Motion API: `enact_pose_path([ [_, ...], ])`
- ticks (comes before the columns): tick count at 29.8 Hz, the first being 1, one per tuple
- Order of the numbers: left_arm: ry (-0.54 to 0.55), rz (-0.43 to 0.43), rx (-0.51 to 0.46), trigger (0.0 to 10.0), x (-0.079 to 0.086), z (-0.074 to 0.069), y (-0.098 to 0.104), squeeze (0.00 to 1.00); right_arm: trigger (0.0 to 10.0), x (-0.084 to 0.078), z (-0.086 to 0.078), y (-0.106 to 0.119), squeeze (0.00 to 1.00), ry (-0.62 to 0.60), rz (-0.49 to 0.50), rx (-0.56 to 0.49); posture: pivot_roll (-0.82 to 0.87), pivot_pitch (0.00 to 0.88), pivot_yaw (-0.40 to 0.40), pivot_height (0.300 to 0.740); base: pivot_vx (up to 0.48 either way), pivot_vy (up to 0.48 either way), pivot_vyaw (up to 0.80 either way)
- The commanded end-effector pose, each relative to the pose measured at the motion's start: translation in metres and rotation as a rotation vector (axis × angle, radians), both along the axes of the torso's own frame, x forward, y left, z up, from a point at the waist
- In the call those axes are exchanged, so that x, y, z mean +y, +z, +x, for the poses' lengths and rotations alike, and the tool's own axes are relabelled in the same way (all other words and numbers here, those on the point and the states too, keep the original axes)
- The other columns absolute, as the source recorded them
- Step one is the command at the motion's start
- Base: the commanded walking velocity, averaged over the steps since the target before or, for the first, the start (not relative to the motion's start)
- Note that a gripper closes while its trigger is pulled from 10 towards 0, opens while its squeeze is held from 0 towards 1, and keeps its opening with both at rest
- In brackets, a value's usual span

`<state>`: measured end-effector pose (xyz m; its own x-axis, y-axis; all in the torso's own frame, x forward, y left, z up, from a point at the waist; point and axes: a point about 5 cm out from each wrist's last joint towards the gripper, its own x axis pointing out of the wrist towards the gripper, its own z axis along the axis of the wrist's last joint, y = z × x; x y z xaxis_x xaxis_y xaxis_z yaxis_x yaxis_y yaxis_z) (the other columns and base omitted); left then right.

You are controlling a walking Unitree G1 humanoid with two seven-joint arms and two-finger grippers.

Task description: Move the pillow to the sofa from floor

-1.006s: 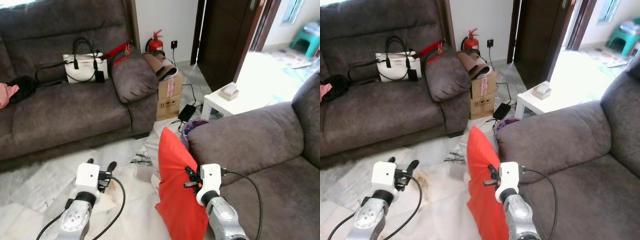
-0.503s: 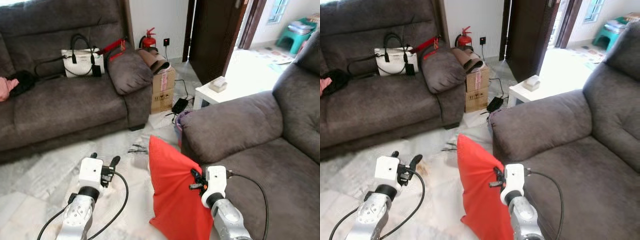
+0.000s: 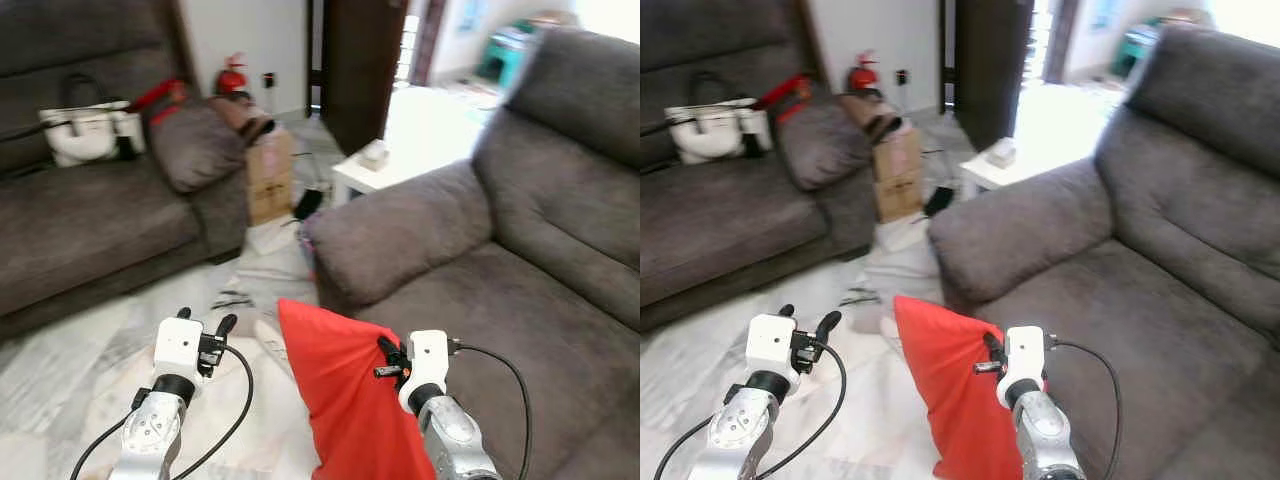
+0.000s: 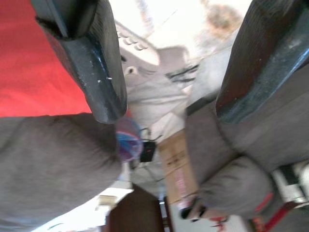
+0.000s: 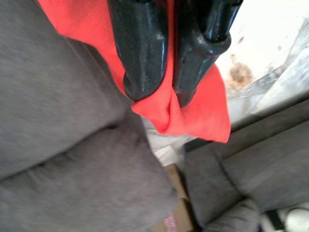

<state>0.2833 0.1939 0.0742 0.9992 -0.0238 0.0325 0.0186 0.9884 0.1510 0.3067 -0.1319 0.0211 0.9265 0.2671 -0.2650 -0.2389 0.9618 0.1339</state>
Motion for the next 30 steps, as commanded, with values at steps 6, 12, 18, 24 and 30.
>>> enact_pose_path([
  [6, -0.006, 0.036, -0.001, 10.0, 0.0018, -0.0018, -0.0001, 0.00, 10.0, 0.0041, 0.0162, 0.0242, 0.00, 0.001, 0.006, -0.115, 0.15, 0.087, 0.009, 0.740, 0.000, -0.147, -0.80],
  [12, -0.006, 0.014, 0.005, 10.0, 0.0003, -0.0012, -0.0010, 0.00, 10.0, -0.0001, 0.0172, 0.0246, 0.00, -0.019, -0.004, -0.112, 0.15, 0.085, 0.008, 0.740, 0.000, -0.480, -0.80],
  [18, -0.007, 0.017, 0.003, 10.0, -0.0014, 0.0001, -0.0005, 0.00, 10.0, -0.0032, 0.0192, 0.0265, 0.00, -0.032, -0.010, -0.115, 0.15, 0.079, 0.002, 0.740, 0.000, 0.000, -0.80],
  [24, -0.005, 0.021, 0.003, 10.0, -0.0015, 0.0005, -0.0002, 0.00, 10.0, -0.0025, 0.0205, 0.0276, 0.00, -0.029, -0.011, -0.115, 0.14, 0.079, -0.001, 0.740, 0.000, 0.000, -0.79],
  [30, 0.002, 0.019, -0.001, 10.0, 0.0002, 0.0008, 0.0002, 0.00, 10.0, -0.0031, 0.0216, 0.0281, 0.00, -0.028, -0.019, -0.110, 0.14, 0.080, -0.005, 0.740, 0.000, -0.114, -0.79],
])
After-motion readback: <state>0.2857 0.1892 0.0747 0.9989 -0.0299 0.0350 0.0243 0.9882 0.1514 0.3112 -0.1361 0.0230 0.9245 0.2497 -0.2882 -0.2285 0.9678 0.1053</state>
